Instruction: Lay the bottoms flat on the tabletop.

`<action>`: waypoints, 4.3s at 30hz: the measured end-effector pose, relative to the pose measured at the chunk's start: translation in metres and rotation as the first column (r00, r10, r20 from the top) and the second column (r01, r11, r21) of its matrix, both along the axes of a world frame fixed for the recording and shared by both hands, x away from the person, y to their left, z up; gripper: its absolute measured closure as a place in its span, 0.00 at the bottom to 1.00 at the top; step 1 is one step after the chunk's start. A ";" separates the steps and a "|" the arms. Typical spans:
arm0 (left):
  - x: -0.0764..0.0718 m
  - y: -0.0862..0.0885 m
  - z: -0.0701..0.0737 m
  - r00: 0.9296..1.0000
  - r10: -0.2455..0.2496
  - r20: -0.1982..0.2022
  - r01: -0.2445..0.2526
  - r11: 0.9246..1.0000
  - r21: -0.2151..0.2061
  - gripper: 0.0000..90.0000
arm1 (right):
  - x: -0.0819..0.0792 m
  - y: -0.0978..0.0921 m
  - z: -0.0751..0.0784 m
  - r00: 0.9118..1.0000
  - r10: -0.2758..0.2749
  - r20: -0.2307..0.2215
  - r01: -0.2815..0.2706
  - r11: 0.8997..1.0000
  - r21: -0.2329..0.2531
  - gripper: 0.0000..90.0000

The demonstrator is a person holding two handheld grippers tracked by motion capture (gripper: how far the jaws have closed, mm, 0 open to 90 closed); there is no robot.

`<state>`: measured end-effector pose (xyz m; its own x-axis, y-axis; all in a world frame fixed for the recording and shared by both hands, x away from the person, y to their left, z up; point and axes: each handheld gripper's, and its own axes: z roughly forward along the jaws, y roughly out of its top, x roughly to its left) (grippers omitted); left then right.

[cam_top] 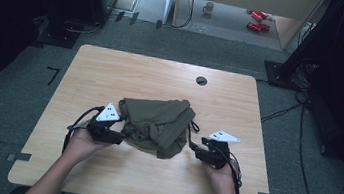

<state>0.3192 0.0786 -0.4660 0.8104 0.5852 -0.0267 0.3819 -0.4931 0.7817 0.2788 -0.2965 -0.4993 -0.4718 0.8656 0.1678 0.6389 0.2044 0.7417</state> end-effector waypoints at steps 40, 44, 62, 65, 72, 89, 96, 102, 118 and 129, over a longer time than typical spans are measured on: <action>0.013 -0.059 -0.014 0.986 -0.130 -0.103 0.135 0.990 0.035 0.91 | -0.004 0.046 -0.008 0.988 0.153 0.020 -0.153 0.988 0.002 0.68; 0.009 -0.060 -0.010 0.978 -0.150 -0.147 0.155 0.988 0.023 0.96 | -0.005 0.046 -0.008 0.988 0.151 0.014 -0.151 0.989 0.000 0.68; 0.014 -0.026 0.032 0.988 -0.086 -0.132 0.059 0.979 -0.196 0.97 | -0.004 0.049 -0.015 0.987 0.161 -0.018 -0.161 0.986 -0.042 0.67; 0.016 -0.019 0.038 0.989 -0.072 -0.131 0.041 0.975 -0.220 0.97 | -0.005 0.050 -0.015 0.986 0.166 -0.005 -0.166 0.984 -0.056 0.67; 0.016 -0.008 0.051 0.992 -0.050 -0.118 0.021 0.973 -0.231 0.97 | -0.008 0.051 -0.016 0.984 0.178 0.014 -0.177 0.981 -0.079 0.68; 0.080 0.016 0.051 0.985 0.094 -0.146 -0.116 0.982 -0.149 0.97 | -0.020 0.047 -0.015 0.976 0.216 0.012 -0.213 0.970 -0.116 0.73; 0.104 0.024 0.047 0.980 0.126 -0.151 -0.149 0.977 -0.150 0.97 | -0.022 0.045 -0.016 0.976 0.218 0.019 -0.215 0.970 -0.110 0.73; 0.121 0.029 0.038 0.970 0.159 -0.186 -0.185 0.974 -0.131 0.97 | -0.023 0.045 -0.016 0.975 0.222 0.027 -0.218 0.969 -0.113 0.73; 0.156 0.053 -0.001 0.917 0.306 -0.254 -0.341 0.935 -0.103 0.88 | -0.031 0.041 -0.016 0.973 0.229 0.026 -0.224 0.967 -0.124 0.75; 0.141 0.066 0.003 0.927 0.313 -0.207 -0.339 0.935 -0.104 0.69 | -0.031 0.038 -0.012 0.979 0.202 -0.010 -0.202 0.977 -0.075 0.69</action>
